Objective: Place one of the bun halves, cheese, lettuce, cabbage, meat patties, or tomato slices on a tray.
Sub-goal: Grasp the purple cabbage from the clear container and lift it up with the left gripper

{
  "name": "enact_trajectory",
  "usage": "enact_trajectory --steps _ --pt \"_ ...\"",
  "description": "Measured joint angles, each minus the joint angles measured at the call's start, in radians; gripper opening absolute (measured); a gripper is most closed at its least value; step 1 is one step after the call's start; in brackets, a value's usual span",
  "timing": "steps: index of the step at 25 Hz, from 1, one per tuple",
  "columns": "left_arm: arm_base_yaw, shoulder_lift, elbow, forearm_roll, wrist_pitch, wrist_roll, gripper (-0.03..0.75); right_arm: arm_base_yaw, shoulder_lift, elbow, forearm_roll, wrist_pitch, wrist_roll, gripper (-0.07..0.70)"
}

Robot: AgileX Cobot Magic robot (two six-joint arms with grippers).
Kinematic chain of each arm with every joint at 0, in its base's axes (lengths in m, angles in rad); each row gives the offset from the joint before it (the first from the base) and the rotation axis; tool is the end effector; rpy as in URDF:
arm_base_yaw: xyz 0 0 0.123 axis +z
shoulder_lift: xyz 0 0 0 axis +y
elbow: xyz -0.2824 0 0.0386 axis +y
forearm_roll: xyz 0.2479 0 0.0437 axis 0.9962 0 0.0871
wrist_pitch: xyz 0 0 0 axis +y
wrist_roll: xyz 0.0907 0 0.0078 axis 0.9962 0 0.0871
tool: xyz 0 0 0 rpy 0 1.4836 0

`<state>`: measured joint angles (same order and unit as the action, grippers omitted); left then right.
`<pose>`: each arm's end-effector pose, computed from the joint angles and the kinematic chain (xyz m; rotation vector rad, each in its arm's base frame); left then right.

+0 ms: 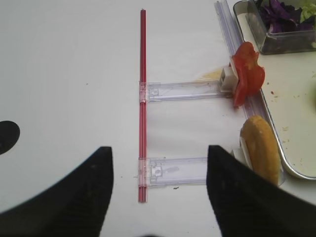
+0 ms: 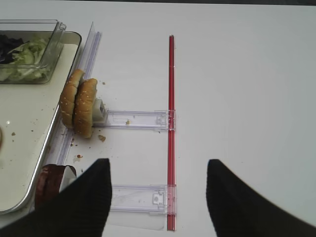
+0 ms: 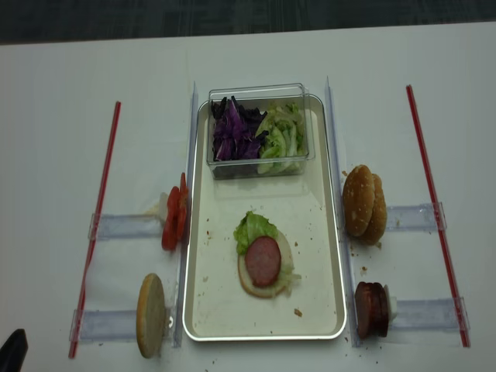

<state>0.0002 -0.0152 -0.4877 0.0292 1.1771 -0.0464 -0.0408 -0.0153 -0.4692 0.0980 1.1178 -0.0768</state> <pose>-0.0111 0.0025 0.2646 -0.0538 2.1568 0.0089 -0.0061 0.0083 0.2643 -0.0451 2.1126 0.0486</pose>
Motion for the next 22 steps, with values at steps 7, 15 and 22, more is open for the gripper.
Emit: enact_trajectory --steps 7,15,22 --pt "0.0 0.0 0.0 -0.002 0.0 0.0 0.421 0.0 0.0 0.0 0.0 0.0 0.0 0.433" --pt "0.0 0.127 0.0 -0.004 0.008 0.0 0.421 0.0 0.0 0.0 0.0 0.0 -0.002 0.433" --pt "-0.002 0.297 -0.002 -0.017 0.011 -0.015 0.421 0.0 0.0 0.0 0.0 0.0 -0.002 0.433"
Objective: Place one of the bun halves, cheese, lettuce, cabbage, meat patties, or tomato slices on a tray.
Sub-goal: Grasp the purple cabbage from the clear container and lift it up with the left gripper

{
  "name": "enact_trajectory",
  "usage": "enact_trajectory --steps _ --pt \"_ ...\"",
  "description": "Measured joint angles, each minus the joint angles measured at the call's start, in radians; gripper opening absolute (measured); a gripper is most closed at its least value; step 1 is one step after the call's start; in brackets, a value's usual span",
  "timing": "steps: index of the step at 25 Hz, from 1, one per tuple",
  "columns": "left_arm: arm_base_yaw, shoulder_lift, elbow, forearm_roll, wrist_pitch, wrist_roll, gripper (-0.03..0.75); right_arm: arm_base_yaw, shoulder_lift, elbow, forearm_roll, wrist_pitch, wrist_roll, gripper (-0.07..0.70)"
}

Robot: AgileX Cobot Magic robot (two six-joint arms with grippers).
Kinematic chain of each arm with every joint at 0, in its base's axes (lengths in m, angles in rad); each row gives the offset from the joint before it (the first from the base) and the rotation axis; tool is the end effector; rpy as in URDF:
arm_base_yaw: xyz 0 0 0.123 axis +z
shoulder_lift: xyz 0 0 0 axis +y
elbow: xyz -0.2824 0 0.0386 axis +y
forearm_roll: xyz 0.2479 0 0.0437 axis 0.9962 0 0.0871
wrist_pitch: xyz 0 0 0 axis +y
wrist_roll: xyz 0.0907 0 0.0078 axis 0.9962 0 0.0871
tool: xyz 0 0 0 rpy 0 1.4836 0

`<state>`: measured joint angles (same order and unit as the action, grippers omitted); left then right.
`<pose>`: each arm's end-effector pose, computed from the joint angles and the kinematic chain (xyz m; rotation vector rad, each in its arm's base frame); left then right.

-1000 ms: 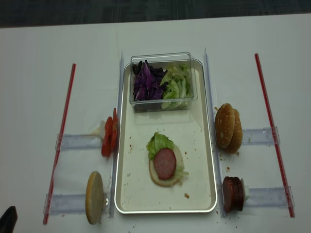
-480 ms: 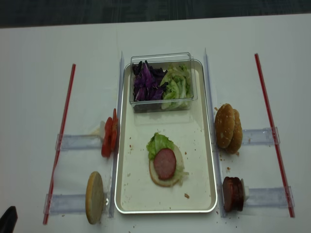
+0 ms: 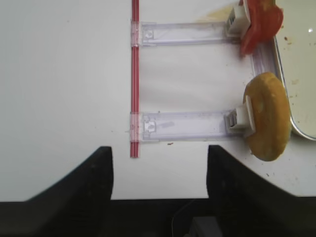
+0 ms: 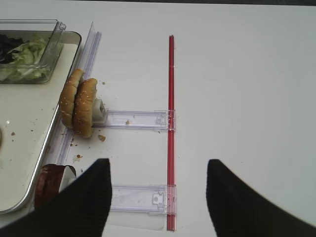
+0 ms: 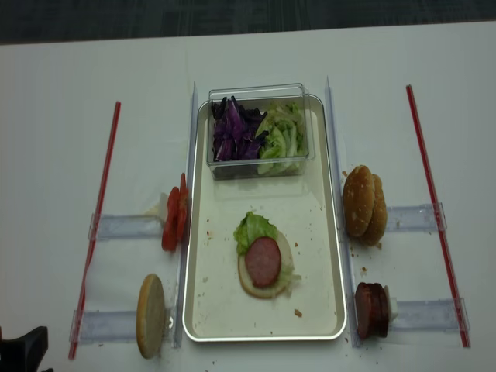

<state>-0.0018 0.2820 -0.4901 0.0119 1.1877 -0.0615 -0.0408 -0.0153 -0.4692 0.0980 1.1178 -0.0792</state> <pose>0.0300 0.0010 0.2617 -0.0728 2.4621 -0.0120 -0.0061 0.0083 0.2643 -0.0476 2.1125 0.0472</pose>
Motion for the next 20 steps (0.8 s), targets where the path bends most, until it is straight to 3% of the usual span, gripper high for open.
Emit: enact_trajectory --steps 20 --pt "-0.006 0.416 -0.175 -0.024 0.001 0.0 0.421 0.0 0.0 0.0 0.0 0.0 0.0 0.433"
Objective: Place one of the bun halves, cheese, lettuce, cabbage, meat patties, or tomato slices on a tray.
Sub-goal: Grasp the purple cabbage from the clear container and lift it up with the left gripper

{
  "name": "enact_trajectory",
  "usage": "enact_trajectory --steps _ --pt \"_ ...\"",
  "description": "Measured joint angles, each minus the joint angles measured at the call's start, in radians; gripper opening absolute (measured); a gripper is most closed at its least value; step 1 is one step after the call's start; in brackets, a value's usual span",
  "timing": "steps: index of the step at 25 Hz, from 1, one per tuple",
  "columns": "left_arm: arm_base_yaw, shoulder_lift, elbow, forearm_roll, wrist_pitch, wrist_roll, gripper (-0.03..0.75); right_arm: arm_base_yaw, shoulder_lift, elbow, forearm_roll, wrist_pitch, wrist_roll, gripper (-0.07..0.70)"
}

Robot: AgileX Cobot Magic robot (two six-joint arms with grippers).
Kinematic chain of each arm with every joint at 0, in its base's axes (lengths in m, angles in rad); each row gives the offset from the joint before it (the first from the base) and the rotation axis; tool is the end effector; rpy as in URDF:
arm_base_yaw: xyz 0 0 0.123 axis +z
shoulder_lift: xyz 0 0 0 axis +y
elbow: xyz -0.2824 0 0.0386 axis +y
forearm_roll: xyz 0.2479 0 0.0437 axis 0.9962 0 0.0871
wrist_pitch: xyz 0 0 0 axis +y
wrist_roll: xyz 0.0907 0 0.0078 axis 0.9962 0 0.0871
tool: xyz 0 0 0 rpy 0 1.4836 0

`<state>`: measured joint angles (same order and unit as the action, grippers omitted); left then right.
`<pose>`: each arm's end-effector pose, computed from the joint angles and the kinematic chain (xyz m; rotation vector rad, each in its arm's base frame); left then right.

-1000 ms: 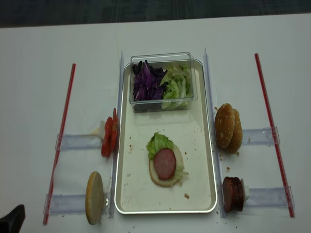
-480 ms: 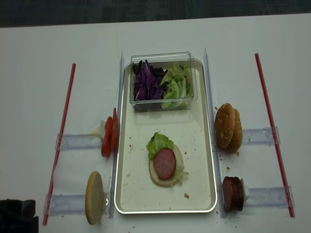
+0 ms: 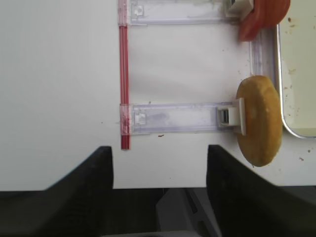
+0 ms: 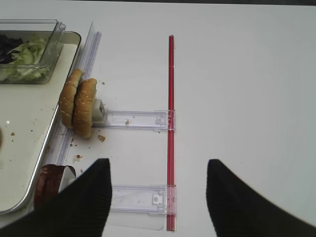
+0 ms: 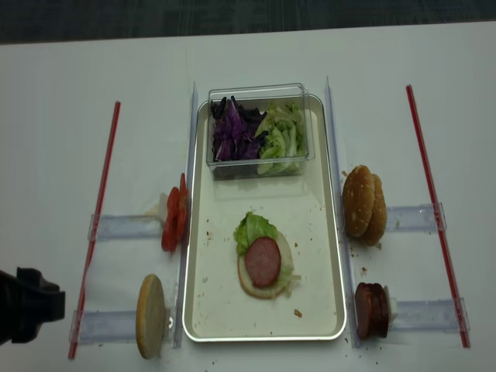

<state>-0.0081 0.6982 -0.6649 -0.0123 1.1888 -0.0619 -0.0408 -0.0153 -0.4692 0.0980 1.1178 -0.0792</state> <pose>0.0960 -0.0018 0.2870 -0.0756 2.7051 -0.0378 -0.0061 0.0083 0.2643 -0.0476 2.1125 0.0472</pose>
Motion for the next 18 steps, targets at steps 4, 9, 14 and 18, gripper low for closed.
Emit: enact_trajectory --steps 4,9,14,18 --pt "0.0 0.087 -0.05 0.0 -0.002 0.01 0.421 0.0 0.0 0.0 0.0 0.0 0.0 0.433" --pt "0.0 0.2 -0.111 0.0 -0.008 0.012 0.421 0.0 0.0 0.0 0.0 0.0 0.0 0.433" --pt "0.0 0.314 -0.163 0.0 -0.021 0.016 0.421 0.0 0.0 0.0 0.0 0.0 0.002 0.433" --pt "0.0 0.391 -0.199 0.0 -0.036 0.018 0.421 0.0 0.0 0.0 0.0 0.0 0.002 0.433"
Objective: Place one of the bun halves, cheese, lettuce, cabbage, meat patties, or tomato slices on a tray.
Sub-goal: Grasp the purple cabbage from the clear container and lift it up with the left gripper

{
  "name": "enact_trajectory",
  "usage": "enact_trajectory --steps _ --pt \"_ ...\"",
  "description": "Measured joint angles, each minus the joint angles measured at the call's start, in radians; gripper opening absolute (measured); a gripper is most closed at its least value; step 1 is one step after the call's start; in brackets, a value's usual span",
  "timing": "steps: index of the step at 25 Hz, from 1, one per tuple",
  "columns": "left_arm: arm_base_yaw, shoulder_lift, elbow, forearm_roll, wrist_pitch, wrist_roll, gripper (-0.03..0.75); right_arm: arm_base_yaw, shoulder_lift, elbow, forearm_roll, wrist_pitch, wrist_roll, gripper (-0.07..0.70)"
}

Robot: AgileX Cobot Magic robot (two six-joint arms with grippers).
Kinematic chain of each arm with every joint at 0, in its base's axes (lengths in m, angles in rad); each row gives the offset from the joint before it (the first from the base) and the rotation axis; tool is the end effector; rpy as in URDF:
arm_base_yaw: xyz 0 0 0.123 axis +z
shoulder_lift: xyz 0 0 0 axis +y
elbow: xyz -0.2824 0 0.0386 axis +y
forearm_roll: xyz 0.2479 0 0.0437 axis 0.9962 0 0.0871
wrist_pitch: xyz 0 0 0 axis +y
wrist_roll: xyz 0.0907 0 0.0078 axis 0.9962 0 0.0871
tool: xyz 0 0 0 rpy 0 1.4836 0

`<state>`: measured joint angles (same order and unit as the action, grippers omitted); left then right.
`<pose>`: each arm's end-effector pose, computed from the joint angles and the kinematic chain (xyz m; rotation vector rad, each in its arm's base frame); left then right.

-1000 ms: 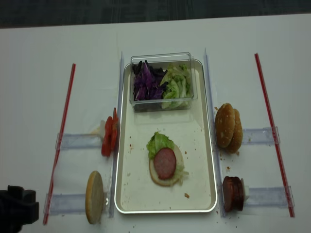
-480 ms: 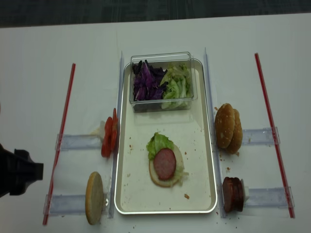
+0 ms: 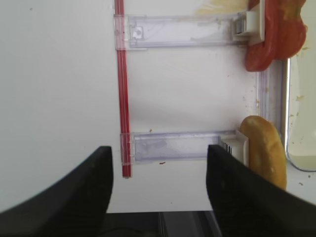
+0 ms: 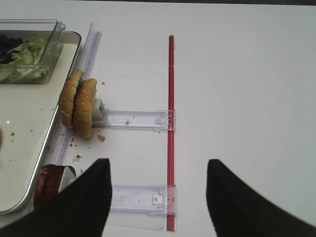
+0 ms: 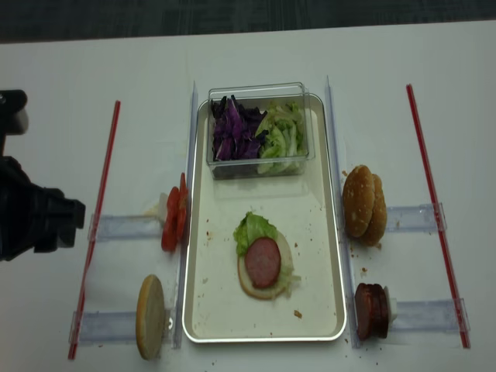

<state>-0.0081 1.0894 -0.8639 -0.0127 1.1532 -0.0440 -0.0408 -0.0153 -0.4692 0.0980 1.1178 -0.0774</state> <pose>0.1798 -0.0025 0.2908 -0.0564 2.8620 -0.0281 -0.0061 0.0083 0.2643 -0.0457 2.1125 0.0483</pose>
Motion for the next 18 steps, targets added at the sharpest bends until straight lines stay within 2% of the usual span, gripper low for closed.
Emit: enact_trajectory --steps 9,18 --pt "0.0 0.166 -0.111 -0.002 -0.011 0.02 0.421 0.0 0.0 0.0 0.0 0.0 0.0 0.433" --pt "0.0 0.346 -0.268 -0.002 -0.013 0.036 0.421 0.0 0.0 0.0 -0.008 0.0 0.017 0.433"
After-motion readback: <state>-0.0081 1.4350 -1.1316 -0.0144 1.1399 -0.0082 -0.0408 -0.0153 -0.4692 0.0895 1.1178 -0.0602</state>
